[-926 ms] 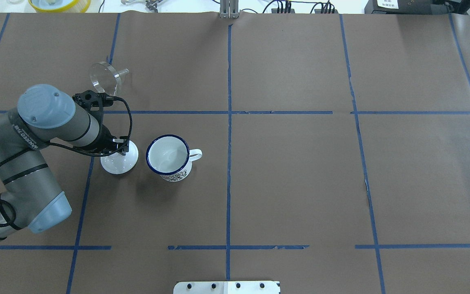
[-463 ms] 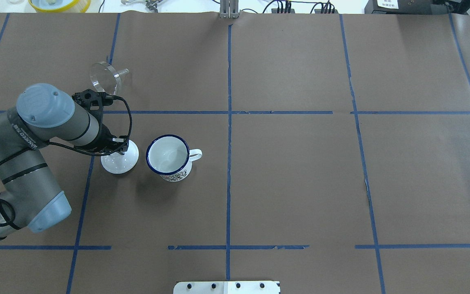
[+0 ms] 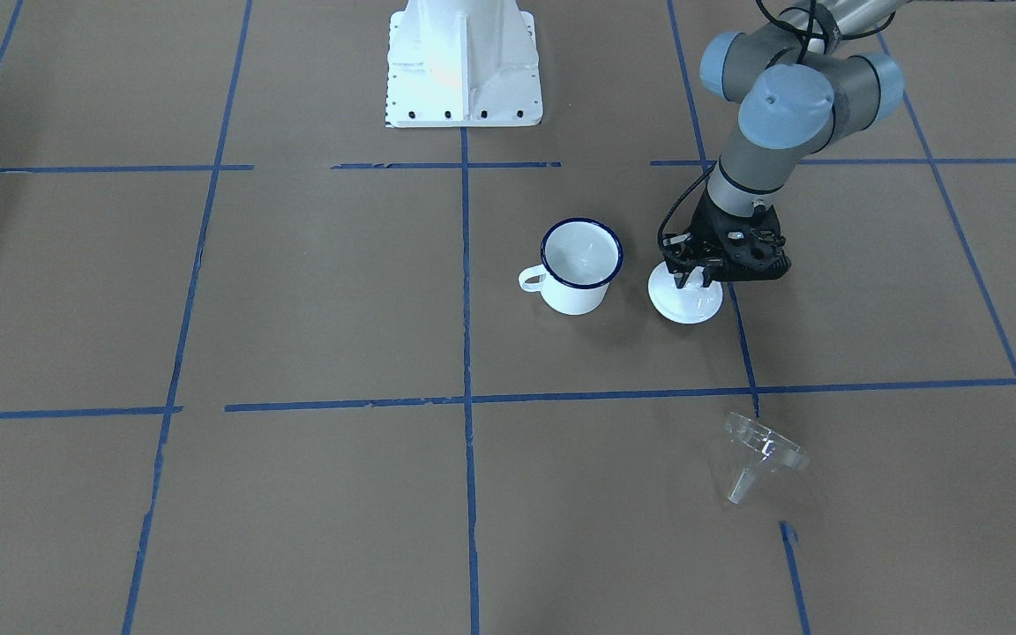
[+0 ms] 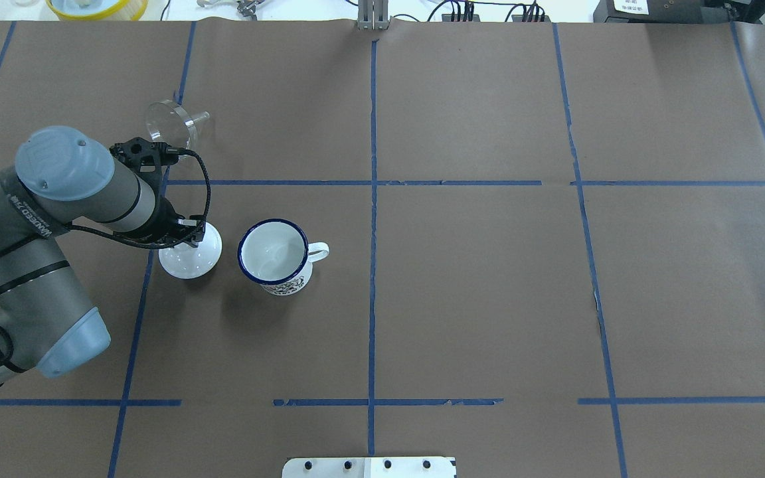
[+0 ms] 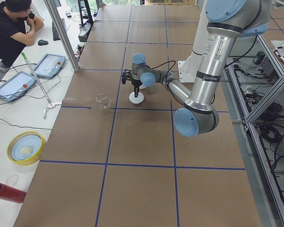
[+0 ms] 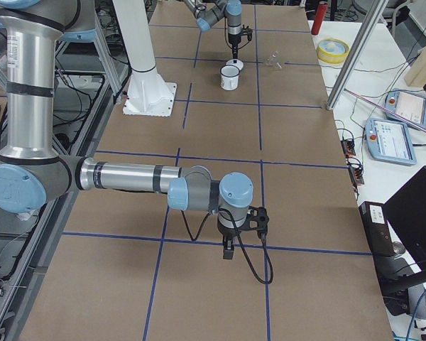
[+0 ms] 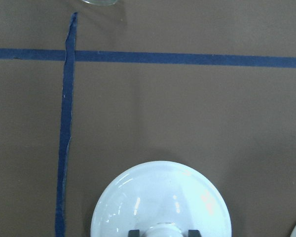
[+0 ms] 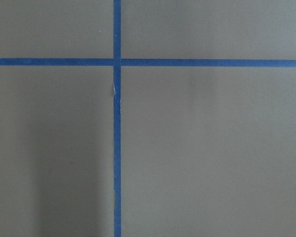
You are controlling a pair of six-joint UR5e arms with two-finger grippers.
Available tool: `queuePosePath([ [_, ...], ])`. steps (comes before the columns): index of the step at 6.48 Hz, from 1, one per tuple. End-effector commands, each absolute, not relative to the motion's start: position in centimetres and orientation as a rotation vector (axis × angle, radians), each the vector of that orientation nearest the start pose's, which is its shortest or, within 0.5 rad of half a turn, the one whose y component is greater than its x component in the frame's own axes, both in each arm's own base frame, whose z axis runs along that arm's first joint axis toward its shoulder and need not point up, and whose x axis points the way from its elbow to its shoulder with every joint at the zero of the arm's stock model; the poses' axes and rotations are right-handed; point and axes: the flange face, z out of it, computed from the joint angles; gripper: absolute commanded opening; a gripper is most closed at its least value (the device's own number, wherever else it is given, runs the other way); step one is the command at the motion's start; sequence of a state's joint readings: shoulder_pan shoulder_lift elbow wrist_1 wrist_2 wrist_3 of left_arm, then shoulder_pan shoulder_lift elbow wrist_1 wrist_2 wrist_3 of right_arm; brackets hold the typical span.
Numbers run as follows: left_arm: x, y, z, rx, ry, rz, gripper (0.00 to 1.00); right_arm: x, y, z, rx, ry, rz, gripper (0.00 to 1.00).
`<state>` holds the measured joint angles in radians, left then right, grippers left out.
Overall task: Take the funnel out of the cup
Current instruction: 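Lift the lid and carry it over the white mug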
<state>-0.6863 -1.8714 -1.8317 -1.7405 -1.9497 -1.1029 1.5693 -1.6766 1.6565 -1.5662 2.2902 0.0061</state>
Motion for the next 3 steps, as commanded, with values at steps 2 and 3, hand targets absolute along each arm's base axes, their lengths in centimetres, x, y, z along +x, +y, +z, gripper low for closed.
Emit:
queuePosePath([
  [2,32.7,-45.9,30.8,0.125,0.764,-0.111,0.0,6.7,-44.6,66.9,-0.017,-0.719,0.01,1.0],
  [3,30.5,-45.2,27.6,0.128,0.741,-0.106,0.0,6.7,-44.6,66.9,-0.017,-0.719,0.01,1.0],
])
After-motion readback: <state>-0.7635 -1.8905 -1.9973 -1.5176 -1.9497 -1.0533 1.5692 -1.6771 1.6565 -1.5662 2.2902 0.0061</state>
